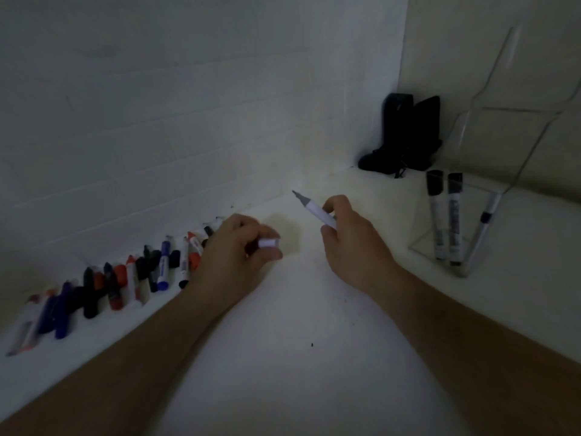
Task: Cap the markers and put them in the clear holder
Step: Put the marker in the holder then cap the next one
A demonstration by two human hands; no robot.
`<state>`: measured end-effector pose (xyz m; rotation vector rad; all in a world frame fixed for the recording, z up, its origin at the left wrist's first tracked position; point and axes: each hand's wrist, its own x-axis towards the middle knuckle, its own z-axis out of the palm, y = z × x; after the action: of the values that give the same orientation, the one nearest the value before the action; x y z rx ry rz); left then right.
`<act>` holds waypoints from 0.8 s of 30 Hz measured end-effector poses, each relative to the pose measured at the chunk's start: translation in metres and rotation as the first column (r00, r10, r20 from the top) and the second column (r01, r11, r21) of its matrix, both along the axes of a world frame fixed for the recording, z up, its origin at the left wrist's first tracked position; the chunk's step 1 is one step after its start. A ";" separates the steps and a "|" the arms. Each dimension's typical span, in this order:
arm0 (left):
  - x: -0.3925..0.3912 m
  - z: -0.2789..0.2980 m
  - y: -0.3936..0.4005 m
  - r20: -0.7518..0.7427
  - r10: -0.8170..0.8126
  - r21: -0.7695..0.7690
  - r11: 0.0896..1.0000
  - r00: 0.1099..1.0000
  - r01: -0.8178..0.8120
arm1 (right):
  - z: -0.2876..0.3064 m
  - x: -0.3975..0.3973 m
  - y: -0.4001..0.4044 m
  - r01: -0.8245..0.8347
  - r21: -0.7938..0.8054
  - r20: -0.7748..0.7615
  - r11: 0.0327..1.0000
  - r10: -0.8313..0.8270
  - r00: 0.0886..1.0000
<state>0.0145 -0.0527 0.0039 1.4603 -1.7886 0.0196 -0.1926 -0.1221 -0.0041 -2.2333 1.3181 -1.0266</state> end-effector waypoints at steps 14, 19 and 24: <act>0.007 -0.002 -0.002 -0.032 0.027 0.006 1.000 0.999 -0.027 | -0.002 -0.002 0.005 -0.041 -0.301 -0.319 0.953 -0.060 0.946; 0.010 -0.006 -0.006 0.011 0.018 -0.011 1.000 1.000 -0.018 | -0.002 0.001 0.007 -0.040 -0.315 -0.371 0.948 -0.084 0.925; 0.010 -0.007 -0.007 0.031 0.030 0.012 0.999 0.999 -0.030 | -0.001 0.000 0.010 -0.027 -0.295 -0.374 0.955 -0.089 0.923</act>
<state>0.0244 -0.0600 -0.0033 1.5033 -1.7940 0.0459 -0.1922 -0.1123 -0.0052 -2.7598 1.4351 -0.8711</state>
